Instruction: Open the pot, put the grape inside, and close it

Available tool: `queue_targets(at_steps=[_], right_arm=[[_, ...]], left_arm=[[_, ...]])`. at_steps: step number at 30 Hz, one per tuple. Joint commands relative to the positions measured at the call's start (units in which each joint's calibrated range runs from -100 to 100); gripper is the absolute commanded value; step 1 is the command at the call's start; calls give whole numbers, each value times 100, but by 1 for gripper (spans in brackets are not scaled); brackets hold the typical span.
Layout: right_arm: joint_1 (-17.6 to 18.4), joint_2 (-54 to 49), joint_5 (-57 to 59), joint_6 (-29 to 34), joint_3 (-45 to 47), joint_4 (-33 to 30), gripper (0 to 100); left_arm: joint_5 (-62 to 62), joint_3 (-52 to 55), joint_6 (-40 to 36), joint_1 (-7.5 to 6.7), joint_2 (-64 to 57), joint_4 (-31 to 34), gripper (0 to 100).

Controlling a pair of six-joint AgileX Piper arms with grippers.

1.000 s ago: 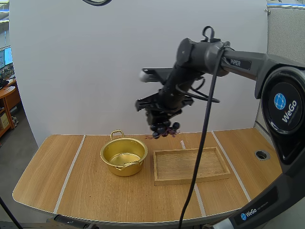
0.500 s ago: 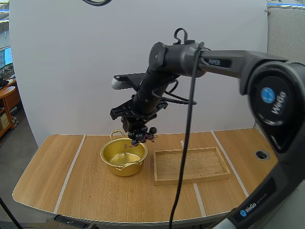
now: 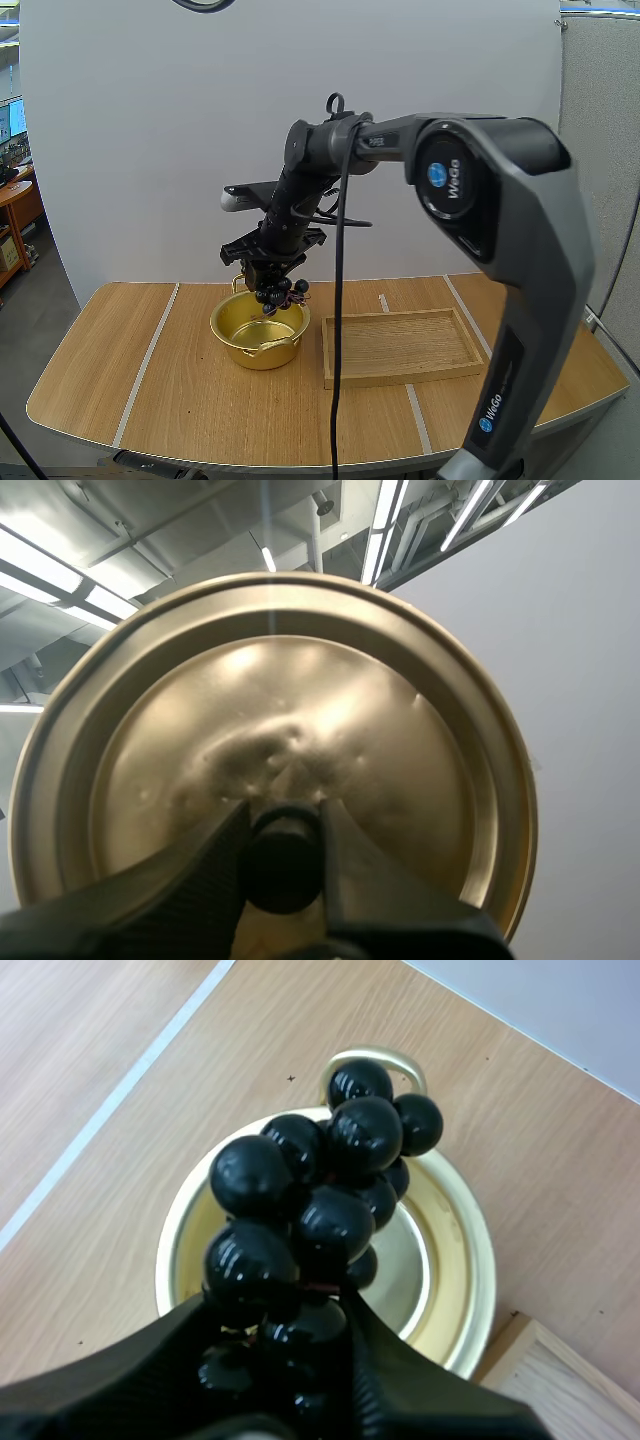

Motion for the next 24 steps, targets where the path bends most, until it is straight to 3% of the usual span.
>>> queue_targets(at_steps=[1,24], right_arm=[[28,600,79,-166,-368,235,0],[211,2074,-262,-355,-368,9,0]], left_arm=[[-211,-41,-21,-17,-20,90,0],[-211,-41,-21,-17,-20,90,0]])
